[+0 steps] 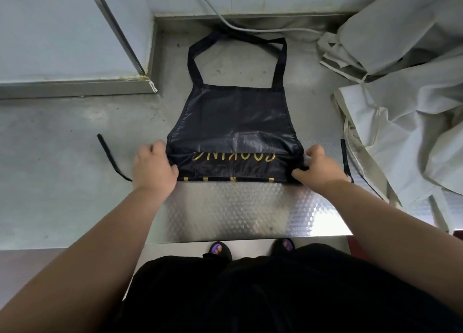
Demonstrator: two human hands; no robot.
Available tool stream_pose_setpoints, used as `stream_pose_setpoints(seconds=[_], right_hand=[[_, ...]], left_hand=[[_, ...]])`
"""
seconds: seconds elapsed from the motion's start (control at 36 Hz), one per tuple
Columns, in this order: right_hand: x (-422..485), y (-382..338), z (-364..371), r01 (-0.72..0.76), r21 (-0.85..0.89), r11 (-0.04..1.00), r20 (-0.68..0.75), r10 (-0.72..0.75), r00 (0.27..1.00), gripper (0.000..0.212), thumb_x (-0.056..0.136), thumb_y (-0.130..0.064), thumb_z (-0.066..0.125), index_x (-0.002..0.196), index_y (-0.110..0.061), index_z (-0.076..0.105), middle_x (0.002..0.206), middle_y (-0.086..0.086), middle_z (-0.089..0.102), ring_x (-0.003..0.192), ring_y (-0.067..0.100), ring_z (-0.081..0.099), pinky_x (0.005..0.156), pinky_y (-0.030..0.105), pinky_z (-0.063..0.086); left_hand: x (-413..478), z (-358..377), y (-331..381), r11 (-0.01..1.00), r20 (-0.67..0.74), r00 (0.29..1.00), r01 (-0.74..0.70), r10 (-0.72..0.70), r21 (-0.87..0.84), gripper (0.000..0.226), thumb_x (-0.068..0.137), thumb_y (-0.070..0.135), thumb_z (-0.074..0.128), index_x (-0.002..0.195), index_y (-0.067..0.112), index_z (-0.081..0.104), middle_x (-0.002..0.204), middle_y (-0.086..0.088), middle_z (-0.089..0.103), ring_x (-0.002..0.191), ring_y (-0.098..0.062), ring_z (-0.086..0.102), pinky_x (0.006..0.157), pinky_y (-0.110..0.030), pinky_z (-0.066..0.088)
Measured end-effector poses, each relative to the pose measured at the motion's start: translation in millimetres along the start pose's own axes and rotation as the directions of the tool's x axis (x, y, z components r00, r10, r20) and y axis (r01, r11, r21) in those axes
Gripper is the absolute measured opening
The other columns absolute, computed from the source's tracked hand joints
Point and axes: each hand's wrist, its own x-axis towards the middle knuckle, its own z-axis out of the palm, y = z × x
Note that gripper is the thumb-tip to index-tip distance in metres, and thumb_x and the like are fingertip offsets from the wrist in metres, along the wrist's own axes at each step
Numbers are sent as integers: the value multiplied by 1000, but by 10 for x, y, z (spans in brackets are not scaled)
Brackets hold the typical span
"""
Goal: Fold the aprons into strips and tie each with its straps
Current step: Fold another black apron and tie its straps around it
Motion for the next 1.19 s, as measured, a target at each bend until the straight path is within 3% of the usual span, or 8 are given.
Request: stream_pose_setpoints(seconds=[0.11,0.22,0.36,0.69,0.78,0.89,1.03,1.19], right_hand=[[58,24,-52,0,65,998,35,-2,999,47,79,-32,66,117,-14,46,101,4,60,87,24,59,76,36,52],[108,-53,-191,-70,272,960,56,56,997,38,88,-43,56,98,-7,63,92,10,64,84,27,58,79,36,47],[294,-115,-245,-137,195,971,65,127,990,36,91,-34,59,71,-5,50,66,10,49,58,21,46,50,27,34],[441,-229,-224,0,64,998,-12,0,1000,24,93,-20,51,111,-6,45,95,11,53,85,28,53,71,33,42],[404,-256,-288,-38,11,999,117,37,992,27,95,-38,47,100,-11,43,89,9,49,80,25,47,75,32,38],[474,-232,-336,-45,18,999,205,40,978,17,93,-18,53,84,-5,47,93,14,51,88,28,50,74,34,40],[553,-200,-302,21,0,1000,104,-21,994,11,90,-13,56,83,-6,50,88,13,52,83,28,50,69,31,37],[575,-265,-303,128,161,979,18,-132,991,9,93,-11,50,95,-9,59,91,8,56,86,23,52,75,31,45]], left_hand=[[-169,149,286,880,88,885,-465,458,93,61,81,-7,48,137,18,47,133,-8,46,115,-31,43,95,-42,42],[-281,307,622,928,173,919,-368,354,58,39,97,32,41,134,19,45,135,-3,40,121,-26,38,99,-40,37],[-271,421,765,942,111,956,-288,272,172,52,90,59,42,125,20,44,128,-5,41,118,-27,39,92,-42,38],[-379,526,747,935,123,947,-314,297,163,50,95,51,38,143,46,28,139,-1,30,126,-25,28,100,-43,29],[-392,516,745,944,121,953,-295,279,151,49,95,50,39,143,46,28,140,-1,29,127,-24,27,101,-43,28],[-402,515,802,928,147,925,-364,350,83,47,99,34,40,141,52,28,154,3,16,138,-24,12,107,-48,17],[-365,519,995,856,360,804,-517,474,27,84,87,-8,38,140,55,23,158,15,-4,144,-12,-13,113,-51,-11],[-419,524,975,815,332,784,-575,525,71,88,84,-10,38,141,55,23,158,10,-5,144,-14,-13,115,-48,-12]])
